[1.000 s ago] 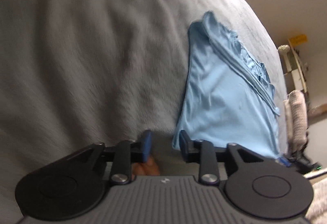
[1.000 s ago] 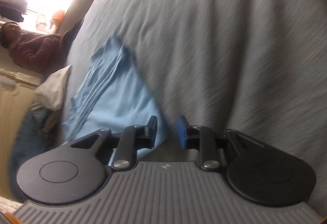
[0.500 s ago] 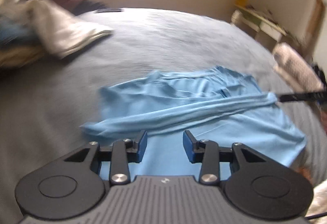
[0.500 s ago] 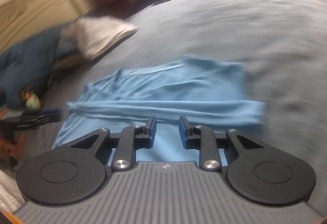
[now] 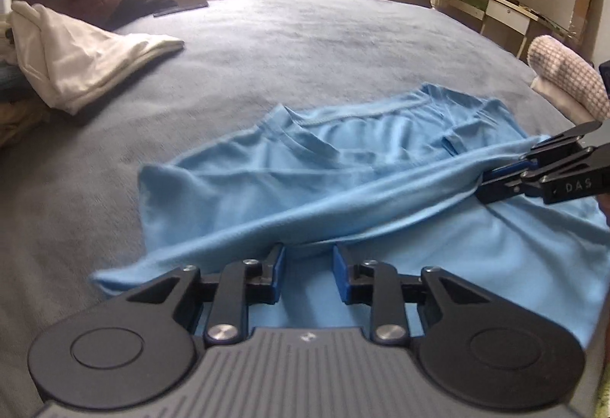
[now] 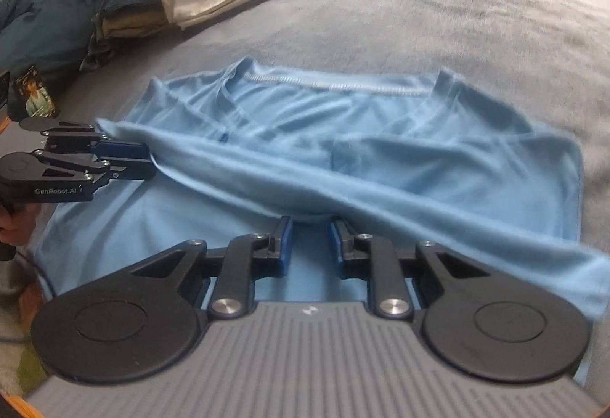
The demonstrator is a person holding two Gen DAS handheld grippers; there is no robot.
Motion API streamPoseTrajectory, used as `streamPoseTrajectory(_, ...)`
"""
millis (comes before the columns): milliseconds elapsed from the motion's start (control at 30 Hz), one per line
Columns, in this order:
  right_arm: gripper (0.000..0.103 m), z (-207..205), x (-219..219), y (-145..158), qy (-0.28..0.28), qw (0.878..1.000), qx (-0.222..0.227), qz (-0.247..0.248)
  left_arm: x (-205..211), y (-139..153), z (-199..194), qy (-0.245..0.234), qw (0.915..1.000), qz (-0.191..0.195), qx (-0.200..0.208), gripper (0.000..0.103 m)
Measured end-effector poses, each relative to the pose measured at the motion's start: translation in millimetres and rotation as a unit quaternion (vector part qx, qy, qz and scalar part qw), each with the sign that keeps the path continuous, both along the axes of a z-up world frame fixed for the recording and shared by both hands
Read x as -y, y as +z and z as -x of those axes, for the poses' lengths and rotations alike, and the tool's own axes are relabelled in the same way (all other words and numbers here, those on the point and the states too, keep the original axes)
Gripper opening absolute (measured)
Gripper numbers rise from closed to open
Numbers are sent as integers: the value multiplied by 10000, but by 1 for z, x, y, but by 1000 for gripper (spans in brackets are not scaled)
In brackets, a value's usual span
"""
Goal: Fold clothes
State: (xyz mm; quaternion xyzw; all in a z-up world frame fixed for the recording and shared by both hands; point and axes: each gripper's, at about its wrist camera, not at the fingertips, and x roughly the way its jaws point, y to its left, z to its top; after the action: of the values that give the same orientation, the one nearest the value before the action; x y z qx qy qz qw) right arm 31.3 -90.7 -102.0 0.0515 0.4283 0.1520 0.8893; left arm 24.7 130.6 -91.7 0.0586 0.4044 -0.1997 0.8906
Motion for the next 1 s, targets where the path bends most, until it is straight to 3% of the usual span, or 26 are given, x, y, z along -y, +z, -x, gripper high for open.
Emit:
streamPoseTrajectory(300,19,-39,21,2,-529,9982,284,-1,-29,4,-28,718,9969,286,157,34)
streamPoseTrajectory(500,21,-46,40,16,-1029,9933,521,-22,-73,17,-36,1540,9857,646,205,39)
streamPoseTrajectory(600,21,-43,33,28,-595,9957,559,-436,-94,27,-28,1759,9808,833,149,44)
streamPoseTrajectory(800,21,-46,-28,33,844,9947,374,-443,-96,30,-4,1494,9853,816,-108,45)
streamPoseTrajectory(900,21,-49,-56,33,1201,9916,445,-151,-89,27,6,1432,9873,681,-81,45)
streamPoseTrajectory(1000,21,-56,-72,32,1451,9888,284,-196,-88,24,11,1467,9869,664,-44,45)
